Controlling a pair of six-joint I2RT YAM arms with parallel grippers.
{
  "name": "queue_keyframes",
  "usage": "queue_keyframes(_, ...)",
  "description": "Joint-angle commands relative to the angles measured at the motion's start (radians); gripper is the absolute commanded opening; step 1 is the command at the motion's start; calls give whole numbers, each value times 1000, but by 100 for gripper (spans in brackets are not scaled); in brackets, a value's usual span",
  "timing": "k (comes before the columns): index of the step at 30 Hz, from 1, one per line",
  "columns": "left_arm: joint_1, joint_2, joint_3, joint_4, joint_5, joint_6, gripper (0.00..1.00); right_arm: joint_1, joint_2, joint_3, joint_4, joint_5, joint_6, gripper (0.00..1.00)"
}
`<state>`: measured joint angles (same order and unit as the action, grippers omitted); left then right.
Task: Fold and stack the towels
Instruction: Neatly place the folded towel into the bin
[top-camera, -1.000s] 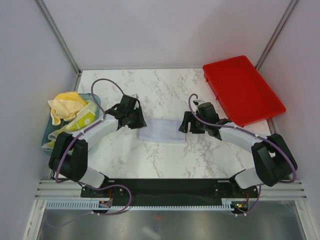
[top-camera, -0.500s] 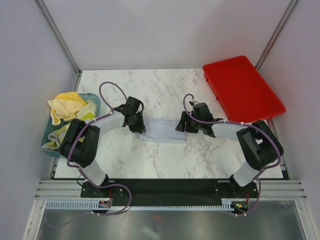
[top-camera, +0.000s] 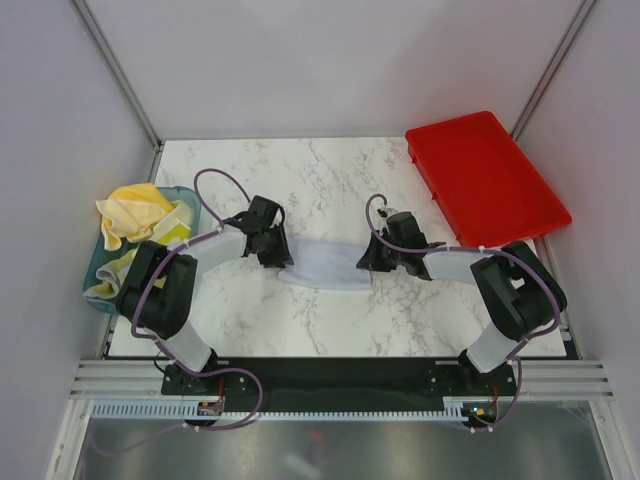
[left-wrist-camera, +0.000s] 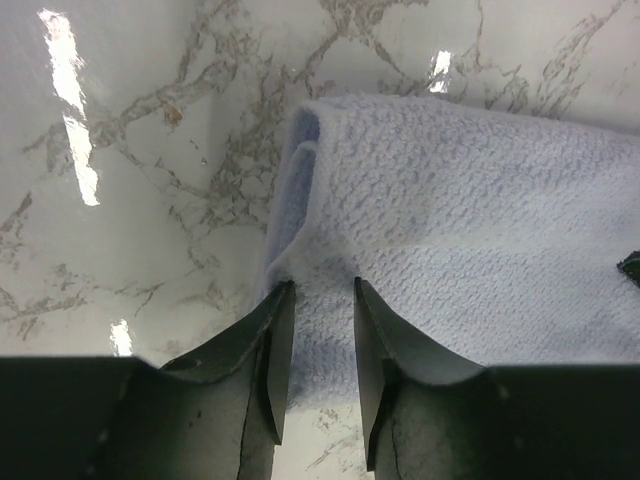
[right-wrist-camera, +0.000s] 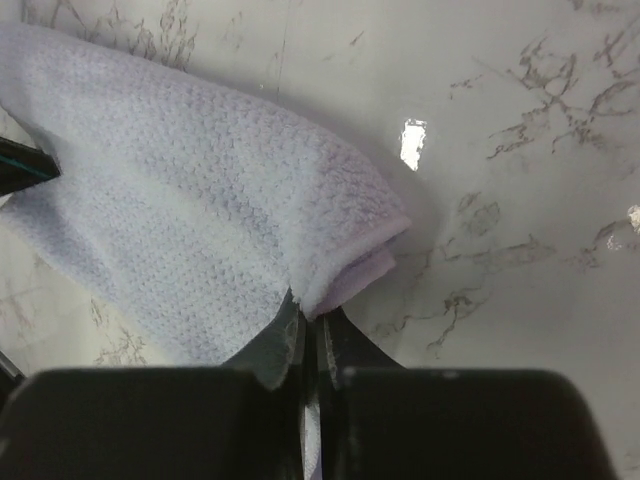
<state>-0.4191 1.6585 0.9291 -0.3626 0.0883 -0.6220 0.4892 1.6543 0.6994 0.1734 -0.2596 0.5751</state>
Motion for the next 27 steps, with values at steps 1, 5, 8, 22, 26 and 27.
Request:
queue_keyframes(1, 5, -45, -3, -30, 30, -39, 39, -3, 16, 57, -107, 33, -55, 0)
queue_keyframes(5, 19, -140, 74, -122, 5, -12, 49, -66, 16, 123, -211, 4, -147, 0)
queue_keyframes(8, 23, -218, 167, -196, -7, 25, 52, -124, 50, 227, -339, -53, -273, 0)
queue_keyframes(22, 23, -393, 177, -246, 77, 133, 56, -162, 229, 664, -724, 181, -524, 0)
queue_keyframes(26, 25, -387, 159, -245, 45, 162, 56, -196, 274, 727, -752, 92, -537, 0)
queue_keyframes(27, 23, -382, 155, -245, 44, 165, 56, -199, 288, 741, -752, 64, -523, 3)
